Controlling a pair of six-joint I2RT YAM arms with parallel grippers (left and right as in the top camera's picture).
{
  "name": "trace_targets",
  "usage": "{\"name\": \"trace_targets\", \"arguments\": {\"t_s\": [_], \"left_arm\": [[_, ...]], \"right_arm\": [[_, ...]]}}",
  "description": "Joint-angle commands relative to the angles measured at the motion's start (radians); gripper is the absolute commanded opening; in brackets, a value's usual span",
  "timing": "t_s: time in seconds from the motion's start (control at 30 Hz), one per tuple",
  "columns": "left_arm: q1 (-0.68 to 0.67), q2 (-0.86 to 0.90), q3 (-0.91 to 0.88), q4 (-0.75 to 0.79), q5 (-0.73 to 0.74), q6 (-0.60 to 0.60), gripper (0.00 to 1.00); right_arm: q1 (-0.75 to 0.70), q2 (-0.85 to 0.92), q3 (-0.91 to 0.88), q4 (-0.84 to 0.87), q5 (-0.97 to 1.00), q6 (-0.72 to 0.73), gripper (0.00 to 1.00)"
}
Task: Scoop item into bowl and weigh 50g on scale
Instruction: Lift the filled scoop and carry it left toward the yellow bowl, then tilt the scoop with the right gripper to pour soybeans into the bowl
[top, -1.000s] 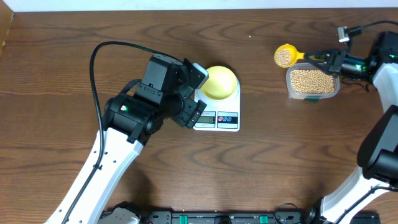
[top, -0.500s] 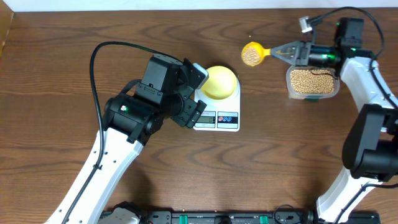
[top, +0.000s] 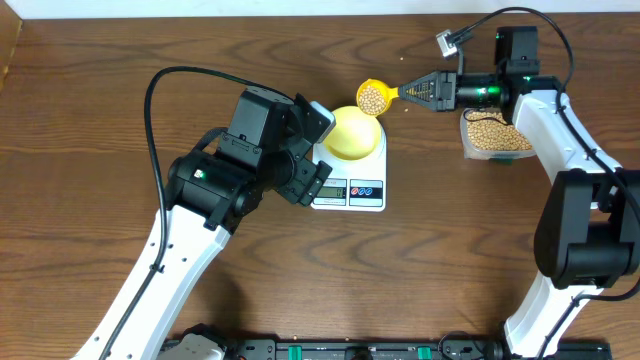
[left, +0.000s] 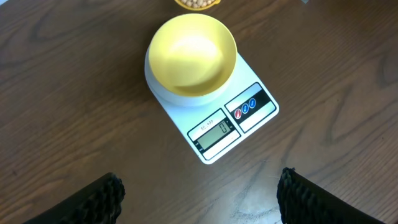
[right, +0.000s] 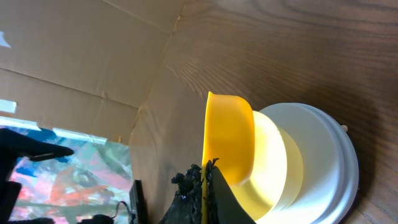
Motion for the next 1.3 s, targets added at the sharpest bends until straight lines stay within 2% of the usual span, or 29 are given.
{"name": "trace_targets", "arguments": {"t_s": [0.0,0.5,0.8,1.0,1.27], "left_arm": [[0.005,0.000,0.008,-0.002,0.012,0.009,0.81],[0.005,0.000,0.008,-0.002,0.012,0.009,0.81],[0.005,0.000,0.008,-0.002,0.013,0.009,0.81],[0.005,0.000,0.008,-0.002,0.012,0.009,0.81],[0.005,0.000,0.008,-0.002,0.012,0.009,0.81]], "right_arm": [[0.016,0.009,-0.001,0.002,0.013,-0.055,0.01],[0.074,0.009,-0.001,-0.004,0.040,-0.402,0.01],[0.095,0.009,-0.001,-0.012,0.110,-0.492,0.01],[0.099,0.009,-0.001,-0.018,0.110,-0.676,0.01],[0.106,0.009,-0.002,-0.018,0.110,-0.826,0.01]]}}
